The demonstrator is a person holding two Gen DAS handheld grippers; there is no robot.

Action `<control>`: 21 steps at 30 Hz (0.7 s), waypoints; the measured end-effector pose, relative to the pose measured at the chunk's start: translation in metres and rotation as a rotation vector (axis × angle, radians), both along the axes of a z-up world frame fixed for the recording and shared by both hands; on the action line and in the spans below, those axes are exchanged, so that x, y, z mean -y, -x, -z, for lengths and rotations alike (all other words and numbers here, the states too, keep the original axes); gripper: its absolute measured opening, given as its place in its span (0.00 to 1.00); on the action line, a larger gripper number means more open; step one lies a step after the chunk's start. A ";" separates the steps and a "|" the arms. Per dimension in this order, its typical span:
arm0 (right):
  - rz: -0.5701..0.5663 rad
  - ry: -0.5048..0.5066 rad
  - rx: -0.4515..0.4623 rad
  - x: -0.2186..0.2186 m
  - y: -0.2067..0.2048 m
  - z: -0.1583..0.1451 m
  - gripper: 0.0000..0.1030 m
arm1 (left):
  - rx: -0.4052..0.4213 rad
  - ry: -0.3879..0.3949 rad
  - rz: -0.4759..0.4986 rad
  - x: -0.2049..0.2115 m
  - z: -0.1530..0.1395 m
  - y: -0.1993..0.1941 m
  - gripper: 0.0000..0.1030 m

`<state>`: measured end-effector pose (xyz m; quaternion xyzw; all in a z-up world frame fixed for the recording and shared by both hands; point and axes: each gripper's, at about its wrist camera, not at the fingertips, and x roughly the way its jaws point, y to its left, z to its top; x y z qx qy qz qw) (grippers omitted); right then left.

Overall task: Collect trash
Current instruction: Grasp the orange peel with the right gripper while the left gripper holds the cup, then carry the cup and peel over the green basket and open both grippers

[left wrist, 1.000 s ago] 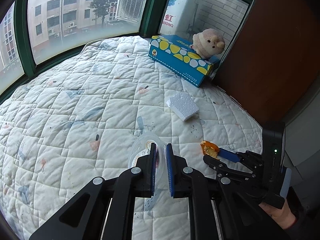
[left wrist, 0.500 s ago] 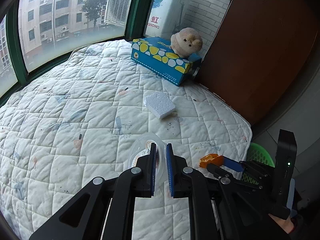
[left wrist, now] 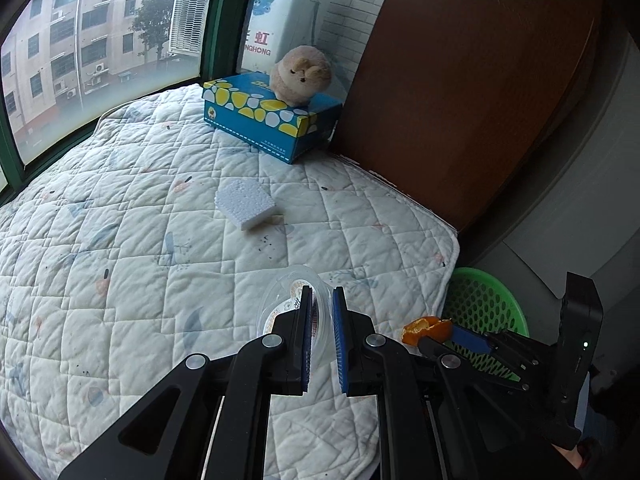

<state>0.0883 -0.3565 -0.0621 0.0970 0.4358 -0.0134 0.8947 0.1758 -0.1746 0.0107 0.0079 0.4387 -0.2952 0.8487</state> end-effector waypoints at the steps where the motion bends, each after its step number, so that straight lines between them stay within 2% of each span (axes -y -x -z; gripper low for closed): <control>1: 0.009 -0.004 0.001 0.005 0.004 0.000 0.36 | -0.002 0.001 0.009 0.006 0.000 0.003 0.10; 12: 0.149 0.000 -0.005 0.071 0.057 0.001 0.36 | -0.017 -0.005 0.137 0.075 0.002 0.036 0.10; 21: 0.279 0.018 -0.027 0.128 0.101 0.007 0.38 | -0.025 -0.039 0.242 0.136 0.009 0.063 0.10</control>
